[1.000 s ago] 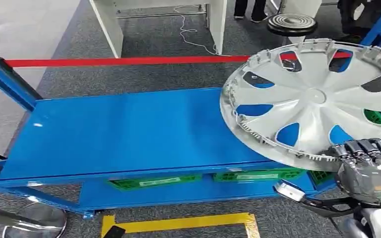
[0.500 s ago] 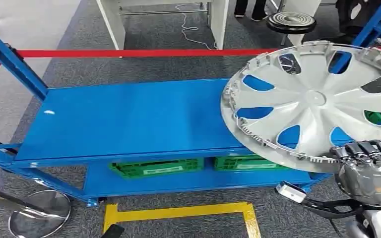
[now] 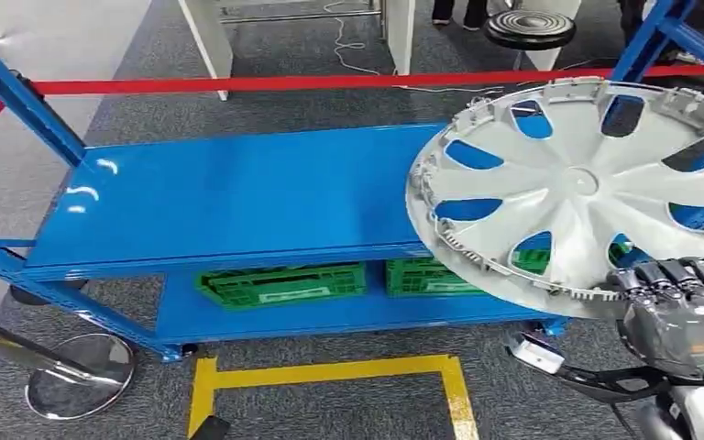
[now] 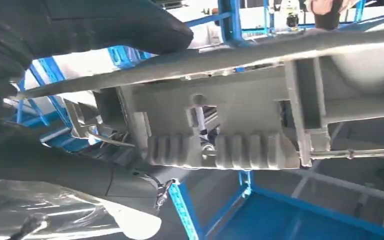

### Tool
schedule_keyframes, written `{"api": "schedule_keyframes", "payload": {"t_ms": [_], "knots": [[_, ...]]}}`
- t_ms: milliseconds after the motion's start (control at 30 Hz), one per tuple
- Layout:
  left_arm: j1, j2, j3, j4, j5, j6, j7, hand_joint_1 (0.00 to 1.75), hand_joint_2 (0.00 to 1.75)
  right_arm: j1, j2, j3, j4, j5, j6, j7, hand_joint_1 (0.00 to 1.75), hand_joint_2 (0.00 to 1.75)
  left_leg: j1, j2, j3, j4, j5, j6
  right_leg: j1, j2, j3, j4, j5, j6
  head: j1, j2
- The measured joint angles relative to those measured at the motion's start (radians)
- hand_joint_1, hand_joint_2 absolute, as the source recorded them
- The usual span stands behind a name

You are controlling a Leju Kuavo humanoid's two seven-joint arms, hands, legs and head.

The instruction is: Take the parts from the cabinet and place them on the table.

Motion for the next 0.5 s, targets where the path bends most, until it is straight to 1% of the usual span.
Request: {"api": "schedule_keyframes", "payload": {"t_ms": [33,67,133,167,200,233,267,300,333,367,400,433,467,500], "knots": [[-0.003,0.009,0.0,0.0,0.0,0.0,0.0,0.0,1.75,0.0,0.0,0.0,0.0,0.0,0.0,-0.001,1.75,1.75,-0.002,0.001,0.031,-0.056,-0.031,0.017,0.004,-0.003,-0.004,0.0,0.007,0.006,0.005,0.0],[-0.005,0.005,0.0,0.0,-0.001,0.0,0.0,0.0,1.75,-0.001,-0.002,0.0,0.0,0.0,0.0,-0.001,1.75,1.75,-0.007,0.001,0.039,-0.085,-0.028,0.011,-0.004,-0.005,-0.007,-0.003,0.017,0.012,-0.001,0.0],[-0.005,0.005,0.0,0.0,-0.001,0.0,0.0,0.0,1.75,-0.002,-0.002,0.001,0.0,0.0,0.0,-0.002,1.75,1.75,-0.015,-0.001,0.029,-0.086,-0.012,0.014,-0.014,-0.007,-0.011,-0.014,0.038,0.027,-0.005,0.0],[-0.003,0.003,0.0,0.0,-0.001,0.0,0.001,0.0,1.75,-0.002,-0.003,0.0,0.0,0.0,0.0,-0.005,1.75,1.75,-0.014,0.0,0.023,-0.105,0.009,0.018,-0.01,-0.007,-0.01,-0.024,0.052,0.035,-0.004,0.0],[-0.004,0.0,0.0,0.0,-0.001,0.0,0.001,0.0,1.75,-0.001,-0.005,0.0,0.0,0.0,0.0,-0.007,1.75,1.75,-0.002,0.007,0.026,-0.128,0.03,0.007,-0.01,-0.002,-0.02,-0.015,0.033,0.038,-0.005,0.0],[-0.005,0.001,0.0,0.0,-0.001,0.0,0.002,0.0,1.75,-0.001,-0.008,-0.001,0.0,0.0,0.0,-0.01,1.75,1.75,-0.001,0.006,0.011,-0.132,0.046,0.015,-0.008,0.002,-0.038,0.011,-0.022,0.04,-0.001,0.0],[-0.006,0.001,0.0,0.0,-0.001,0.0,0.002,0.0,1.75,-0.002,-0.011,-0.002,0.0,0.0,0.0,-0.012,1.75,1.75,0.0,0.006,-0.004,-0.131,0.056,0.012,-0.01,0.004,-0.055,0.068,-0.084,0.044,0.002,0.0],[-0.007,-0.001,0.0,0.0,-0.002,0.0,0.002,0.0,1.75,-0.002,-0.012,-0.002,0.0,0.0,0.0,-0.015,1.75,1.75,0.0,0.007,-0.019,-0.127,0.065,0.011,-0.012,0.005,-0.068,0.143,-0.136,0.048,0.003,0.0],[-0.006,-0.003,0.0,0.0,-0.004,0.0,0.002,0.0,1.75,-0.002,-0.013,-0.002,0.0,0.0,0.0,-0.016,1.75,1.75,0.0,0.008,-0.033,-0.122,0.074,0.009,-0.014,0.005,-0.081,0.211,-0.164,0.052,0.002,0.0],[-0.006,-0.004,0.0,0.0,-0.004,0.0,0.002,0.0,1.75,-0.001,-0.013,-0.002,0.0,0.0,0.0,-0.016,1.75,1.75,0.0,0.009,-0.052,-0.114,0.082,0.007,-0.014,0.005,-0.085,0.266,-0.162,0.057,0.004,0.0],[-0.006,-0.004,0.0,0.0,-0.004,0.0,0.002,0.0,1.75,0.0,-0.014,-0.002,0.0,0.0,0.0,-0.016,1.75,1.75,0.002,0.01,-0.072,-0.106,0.09,0.004,-0.016,0.005,-0.072,0.276,-0.13,0.062,0.004,0.0],[-0.006,-0.005,0.0,0.0,-0.004,0.0,0.002,0.0,1.75,0.0,-0.014,-0.002,0.0,0.0,0.0,-0.016,1.75,1.75,0.005,0.011,-0.09,-0.095,0.097,-0.001,-0.02,0.004,-0.038,0.247,-0.087,0.067,0.004,0.0],[-0.006,-0.005,0.0,0.0,-0.004,0.0,0.002,0.0,1.75,0.0,-0.015,-0.002,0.0,0.0,0.0,-0.016,1.75,1.75,0.009,0.011,-0.111,-0.081,0.101,-0.007,-0.026,0.004,0.018,0.18,-0.052,0.075,0.003,0.0],[-0.007,-0.005,0.0,0.0,-0.004,0.0,0.002,0.0,1.75,-0.001,-0.015,-0.002,0.0,0.0,0.0,-0.017,1.75,1.75,0.011,0.01,-0.122,-0.065,0.104,-0.012,-0.033,0.003,0.077,0.101,-0.049,0.083,0.003,0.0]]}}
